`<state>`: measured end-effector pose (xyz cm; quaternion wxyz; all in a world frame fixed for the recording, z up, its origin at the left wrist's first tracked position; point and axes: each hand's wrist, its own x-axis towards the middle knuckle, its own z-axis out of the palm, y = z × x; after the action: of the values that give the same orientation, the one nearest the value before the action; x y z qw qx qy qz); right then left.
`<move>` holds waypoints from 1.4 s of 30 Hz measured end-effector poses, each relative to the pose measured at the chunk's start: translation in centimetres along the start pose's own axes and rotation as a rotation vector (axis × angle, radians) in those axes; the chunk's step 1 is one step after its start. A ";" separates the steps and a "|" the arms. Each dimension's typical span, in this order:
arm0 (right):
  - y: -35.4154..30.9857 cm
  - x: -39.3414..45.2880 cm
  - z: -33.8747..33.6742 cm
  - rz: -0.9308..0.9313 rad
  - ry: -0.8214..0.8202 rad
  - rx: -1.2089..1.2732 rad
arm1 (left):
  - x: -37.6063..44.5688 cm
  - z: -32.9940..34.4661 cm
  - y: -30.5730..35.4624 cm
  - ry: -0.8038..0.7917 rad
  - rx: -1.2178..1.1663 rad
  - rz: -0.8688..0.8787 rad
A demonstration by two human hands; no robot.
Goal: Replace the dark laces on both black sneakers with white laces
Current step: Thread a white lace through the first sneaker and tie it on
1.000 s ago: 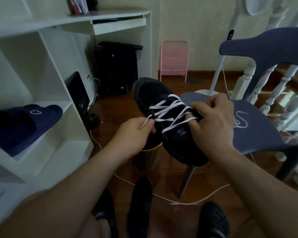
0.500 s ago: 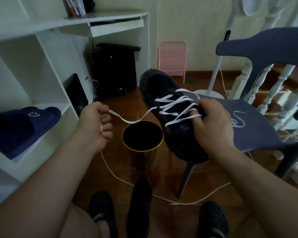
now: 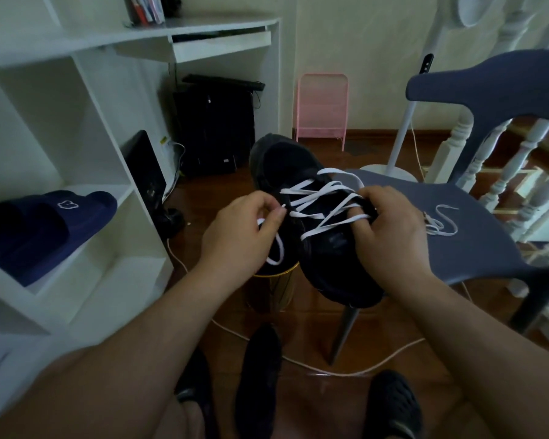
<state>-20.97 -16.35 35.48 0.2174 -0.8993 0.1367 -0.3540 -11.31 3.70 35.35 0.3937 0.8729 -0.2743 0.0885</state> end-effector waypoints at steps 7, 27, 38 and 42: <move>0.7 0.5 -0.6 0.018 0.030 -0.007 | 1.9 -4.1 -3.5 0.050 0.258 -0.361; 0.5 0.6 -1.0 -0.019 0.053 -0.001 | 1.2 -3.2 -2.5 -0.064 0.073 -0.169; 0.9 0.1 -0.3 -0.275 0.230 -0.125 | 1.1 -4.3 -0.8 0.053 -0.427 -0.115; 1.0 0.0 -0.2 -0.378 0.266 -0.163 | 0.3 -4.0 0.7 0.024 -0.476 0.030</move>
<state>-21.16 -17.28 35.12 0.0542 -0.8688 0.0217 -0.4917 -11.16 6.16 38.63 0.5903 0.7502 -0.2955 0.0378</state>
